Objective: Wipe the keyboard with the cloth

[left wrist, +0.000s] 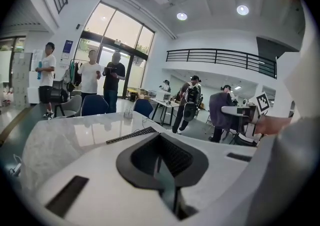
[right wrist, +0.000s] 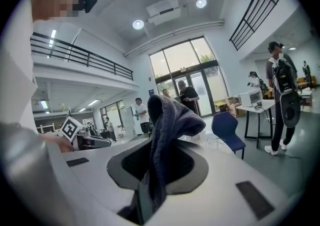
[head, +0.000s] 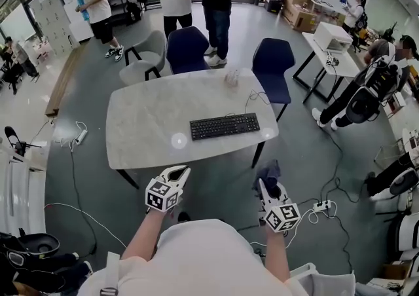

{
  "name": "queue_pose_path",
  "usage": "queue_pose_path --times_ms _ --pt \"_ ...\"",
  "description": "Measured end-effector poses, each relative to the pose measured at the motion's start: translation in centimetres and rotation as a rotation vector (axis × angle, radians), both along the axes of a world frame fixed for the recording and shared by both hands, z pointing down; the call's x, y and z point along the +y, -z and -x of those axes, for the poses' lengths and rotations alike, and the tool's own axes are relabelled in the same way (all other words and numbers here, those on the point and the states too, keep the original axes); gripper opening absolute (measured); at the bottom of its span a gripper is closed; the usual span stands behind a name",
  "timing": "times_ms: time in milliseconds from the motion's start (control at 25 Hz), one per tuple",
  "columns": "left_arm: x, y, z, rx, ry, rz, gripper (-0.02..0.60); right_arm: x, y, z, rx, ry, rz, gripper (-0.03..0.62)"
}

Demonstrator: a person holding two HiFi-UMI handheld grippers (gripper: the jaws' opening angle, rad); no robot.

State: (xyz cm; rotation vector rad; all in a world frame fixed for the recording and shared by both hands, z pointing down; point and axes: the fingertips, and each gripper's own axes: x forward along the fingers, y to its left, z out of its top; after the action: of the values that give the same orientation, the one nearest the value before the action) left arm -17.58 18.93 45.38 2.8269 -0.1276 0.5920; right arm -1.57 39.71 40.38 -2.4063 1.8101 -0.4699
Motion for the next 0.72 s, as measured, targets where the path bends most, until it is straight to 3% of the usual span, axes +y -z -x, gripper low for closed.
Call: queue_pose_path --times_ms 720 --pt "5.9 -1.7 -1.6 -0.025 0.061 0.02 0.008 5.5 -2.1 -3.2 -0.045 0.03 -0.005 0.081"
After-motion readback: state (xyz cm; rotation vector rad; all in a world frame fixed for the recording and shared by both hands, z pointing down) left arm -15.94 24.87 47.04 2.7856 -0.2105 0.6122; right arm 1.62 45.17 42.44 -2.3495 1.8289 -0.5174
